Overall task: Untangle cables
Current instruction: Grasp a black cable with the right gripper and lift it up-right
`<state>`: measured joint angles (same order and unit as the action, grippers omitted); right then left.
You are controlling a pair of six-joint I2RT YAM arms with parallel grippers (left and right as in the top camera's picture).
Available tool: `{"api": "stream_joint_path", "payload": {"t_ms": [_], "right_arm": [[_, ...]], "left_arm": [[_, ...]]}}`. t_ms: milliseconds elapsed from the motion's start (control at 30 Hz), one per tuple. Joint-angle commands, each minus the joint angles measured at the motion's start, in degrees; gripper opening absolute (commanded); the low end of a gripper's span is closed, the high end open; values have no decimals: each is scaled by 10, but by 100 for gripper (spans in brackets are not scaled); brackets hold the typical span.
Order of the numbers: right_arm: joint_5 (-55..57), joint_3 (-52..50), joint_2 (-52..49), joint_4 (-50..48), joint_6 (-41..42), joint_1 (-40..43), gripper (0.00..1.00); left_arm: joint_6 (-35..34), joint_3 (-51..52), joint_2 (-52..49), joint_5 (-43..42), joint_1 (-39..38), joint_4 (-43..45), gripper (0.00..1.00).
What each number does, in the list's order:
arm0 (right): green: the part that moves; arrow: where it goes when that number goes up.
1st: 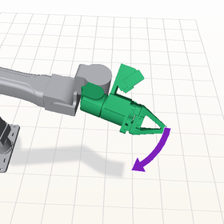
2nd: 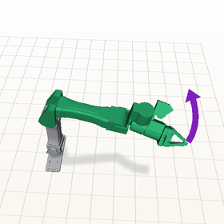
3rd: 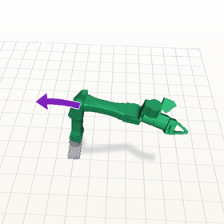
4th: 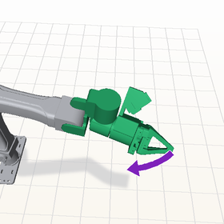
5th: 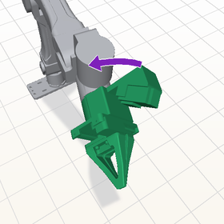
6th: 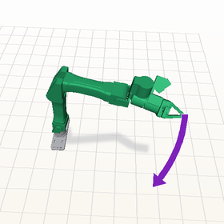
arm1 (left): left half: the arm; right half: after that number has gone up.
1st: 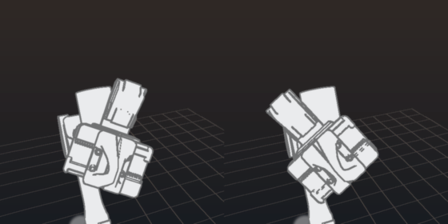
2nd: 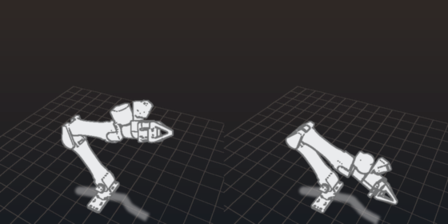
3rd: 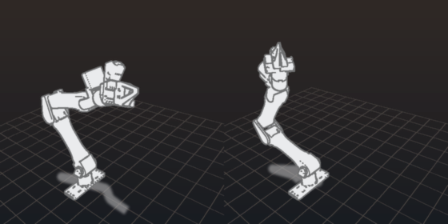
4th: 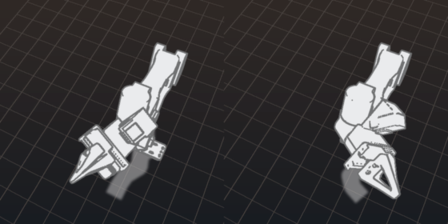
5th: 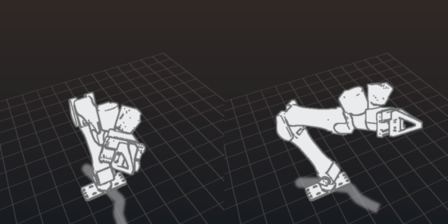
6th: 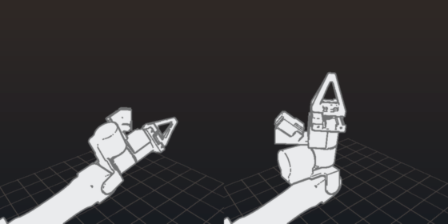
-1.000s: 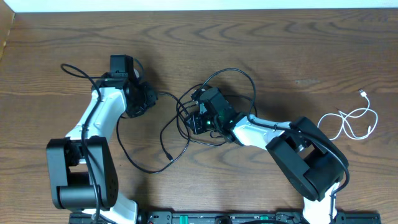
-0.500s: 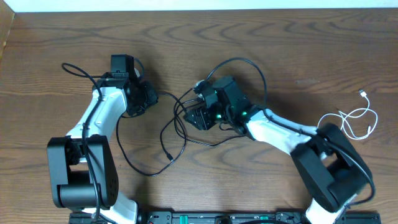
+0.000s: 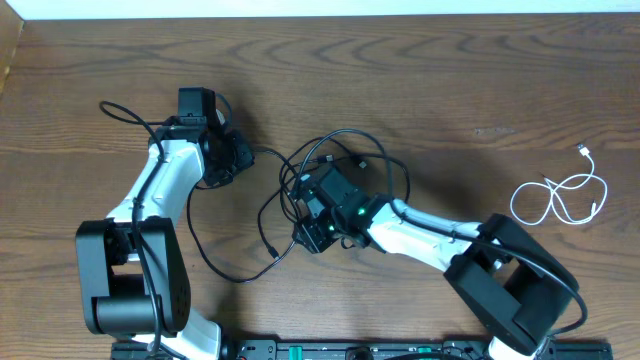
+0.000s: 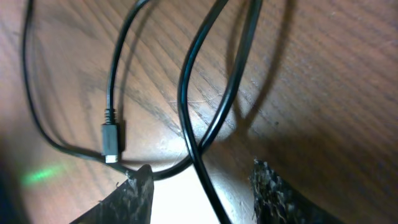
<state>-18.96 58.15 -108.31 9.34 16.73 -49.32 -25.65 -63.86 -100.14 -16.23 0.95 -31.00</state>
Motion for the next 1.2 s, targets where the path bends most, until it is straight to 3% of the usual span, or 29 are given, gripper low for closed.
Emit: {"api": "stream_joint_path", "payload": {"t_ms": [0, 100, 200, 333, 433, 567, 733, 967, 1067, 1167], "right_arm": [[30, -1, -8, -8, -5, -7, 32], [28, -1, -7, -23, -5, -5, 1], [-33, 0, 13, -41, -5, 12, 1], [-119, 0, 64, -76, -4, 51, 1], [-127, 0, 112, -97, 13, 82, 1], [-127, 0, 180, -129, 34, 126, 1], [-133, 0, 222, -167, 45, 162, 1], [-179, 0, 273, -322, 14, 167, 1], [-144, 0, 300, -369, 9, 170, 1], [-77, 0, 318, -351, -9, 172, 1]], "left_arm": [[1, 0, -6, 4, -1, 0, 33], [1, 0, -6, 4, -1, 0, 33], [1, 0, -6, 4, -1, 0, 34], [1, 0, -6, 22, 0, -1, 46], [1, 0, -6, 19, 0, -2, 50], [18, 0, -6, -27, 0, 0, 63], [34, 0, -6, -52, 0, 5, 65], [34, 0, -6, -52, 0, 5, 67], [34, 0, -6, -52, 0, 5, 68], [34, 0, -6, -52, 0, 5, 69]]}}
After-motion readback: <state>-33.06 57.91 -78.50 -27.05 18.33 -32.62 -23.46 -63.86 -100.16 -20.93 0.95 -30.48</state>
